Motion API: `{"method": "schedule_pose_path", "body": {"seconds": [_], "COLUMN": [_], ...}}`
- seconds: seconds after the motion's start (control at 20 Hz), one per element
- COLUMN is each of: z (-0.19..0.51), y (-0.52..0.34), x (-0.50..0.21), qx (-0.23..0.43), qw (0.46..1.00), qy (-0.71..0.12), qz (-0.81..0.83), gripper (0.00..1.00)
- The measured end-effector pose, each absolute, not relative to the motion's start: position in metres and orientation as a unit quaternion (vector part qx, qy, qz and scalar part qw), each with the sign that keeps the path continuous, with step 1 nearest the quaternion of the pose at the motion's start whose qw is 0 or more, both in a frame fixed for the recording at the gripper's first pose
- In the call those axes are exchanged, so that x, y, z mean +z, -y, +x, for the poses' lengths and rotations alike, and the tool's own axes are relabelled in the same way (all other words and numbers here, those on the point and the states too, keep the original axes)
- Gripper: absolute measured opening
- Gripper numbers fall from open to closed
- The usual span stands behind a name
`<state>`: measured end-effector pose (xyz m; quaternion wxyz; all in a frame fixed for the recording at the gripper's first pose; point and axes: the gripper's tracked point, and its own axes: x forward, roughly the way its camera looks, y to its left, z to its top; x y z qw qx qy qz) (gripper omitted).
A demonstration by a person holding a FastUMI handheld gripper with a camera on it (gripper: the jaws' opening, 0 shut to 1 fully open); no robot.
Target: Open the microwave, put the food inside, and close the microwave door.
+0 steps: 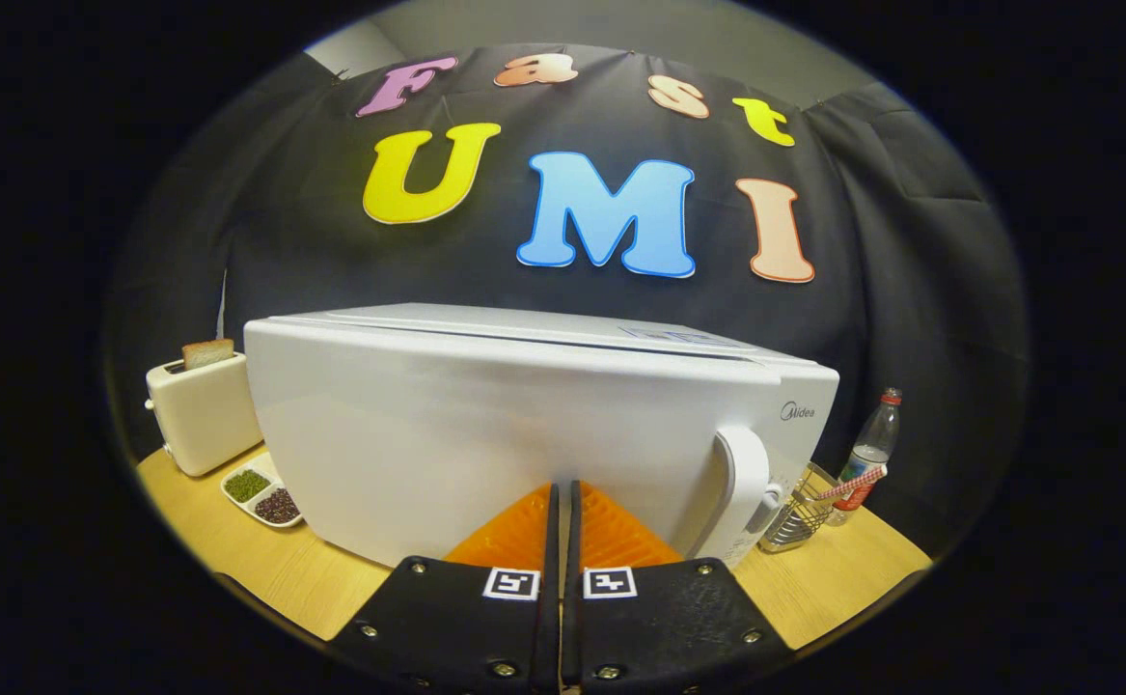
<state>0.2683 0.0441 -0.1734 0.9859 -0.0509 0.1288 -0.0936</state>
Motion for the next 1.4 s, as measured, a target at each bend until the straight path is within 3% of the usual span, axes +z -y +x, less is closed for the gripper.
{"method": "schedule_pose_path", "body": {"seconds": [0.2, 0.7, 1.15, 1.4], "z": [0.279, 0.262, 0.202, 0.169], "y": [-0.043, -0.037, -0.022, 0.014], "x": [-0.176, -0.179, -0.128, -0.098], "qx": [-0.111, -0.063, -0.010, -0.020], "qw": [0.981, 0.981, 0.992, 0.992], "qy": [-0.119, -0.150, -0.125, -0.118], "qz": [-0.109, -0.106, -0.001, 0.036], "gripper": [0.10, 0.04, 0.04, 0.04]}}
